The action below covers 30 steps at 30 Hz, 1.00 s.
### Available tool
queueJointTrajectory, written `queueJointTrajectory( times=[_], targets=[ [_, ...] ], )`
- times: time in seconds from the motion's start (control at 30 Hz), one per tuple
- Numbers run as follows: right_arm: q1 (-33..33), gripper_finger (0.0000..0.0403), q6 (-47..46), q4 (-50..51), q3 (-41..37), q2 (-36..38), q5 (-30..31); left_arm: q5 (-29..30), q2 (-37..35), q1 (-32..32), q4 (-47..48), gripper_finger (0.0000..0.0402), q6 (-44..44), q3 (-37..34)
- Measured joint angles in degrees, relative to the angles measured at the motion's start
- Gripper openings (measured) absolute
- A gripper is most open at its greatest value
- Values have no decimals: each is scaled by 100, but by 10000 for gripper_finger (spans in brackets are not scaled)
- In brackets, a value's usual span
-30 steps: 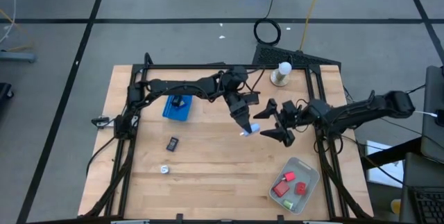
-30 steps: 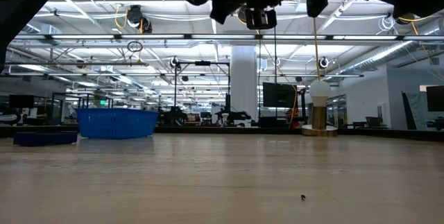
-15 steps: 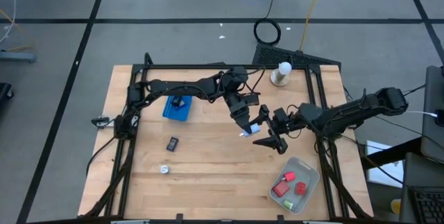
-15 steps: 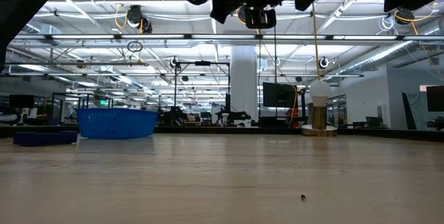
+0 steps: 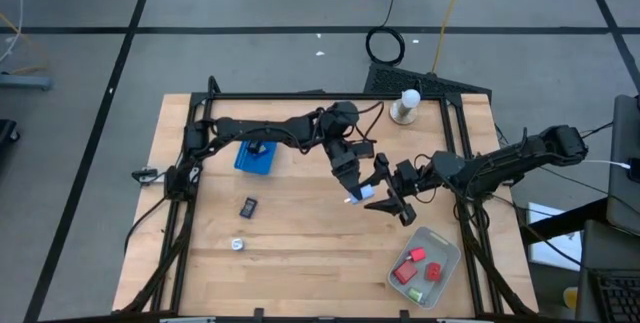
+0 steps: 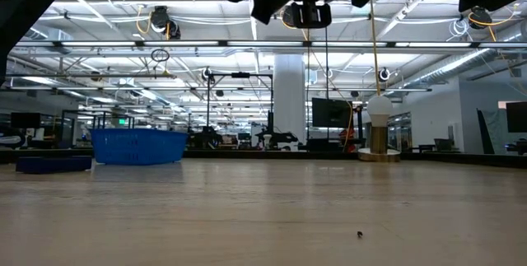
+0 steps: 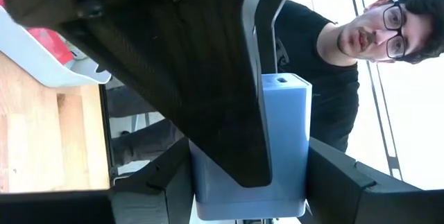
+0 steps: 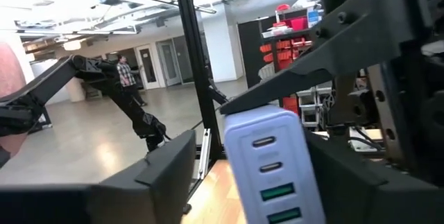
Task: Pick & Place Office items
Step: Put the blue charger adapter into the white bin
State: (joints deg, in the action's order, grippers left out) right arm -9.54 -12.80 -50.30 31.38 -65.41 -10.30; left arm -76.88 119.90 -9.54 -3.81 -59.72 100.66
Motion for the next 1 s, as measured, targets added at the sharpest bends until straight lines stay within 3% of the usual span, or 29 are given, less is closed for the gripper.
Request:
queueJointTrajectory(
  times=[0.3, 0.4, 0.53, 0.73, 0.83, 1.0],
  targets=[
    [4, 126, 163, -140, 0, 7, -9, 25, 0, 9, -535, 210, -322, -4],
    [4, 123, 145, -228, 0, 16, -27, 157, -1, 12, -700, 222, -526, -7],
    [-4, 114, -185, -124, -8, 118, -29, 753, -17, 0, -863, 296, -554, -2],
    [2, 113, -249, 65, -9, 417, -44, 982, -15, 36, -1457, 376, -890, -2],
    [2, 113, -239, 193, -9, 558, -46, 1100, -11, 15, -1819, 394, -1097, -2],
    [4, 113, -425, 391, -4, 800, -80, 1115, -4, -2, -2240, 391, -1419, -2]
  ],
)
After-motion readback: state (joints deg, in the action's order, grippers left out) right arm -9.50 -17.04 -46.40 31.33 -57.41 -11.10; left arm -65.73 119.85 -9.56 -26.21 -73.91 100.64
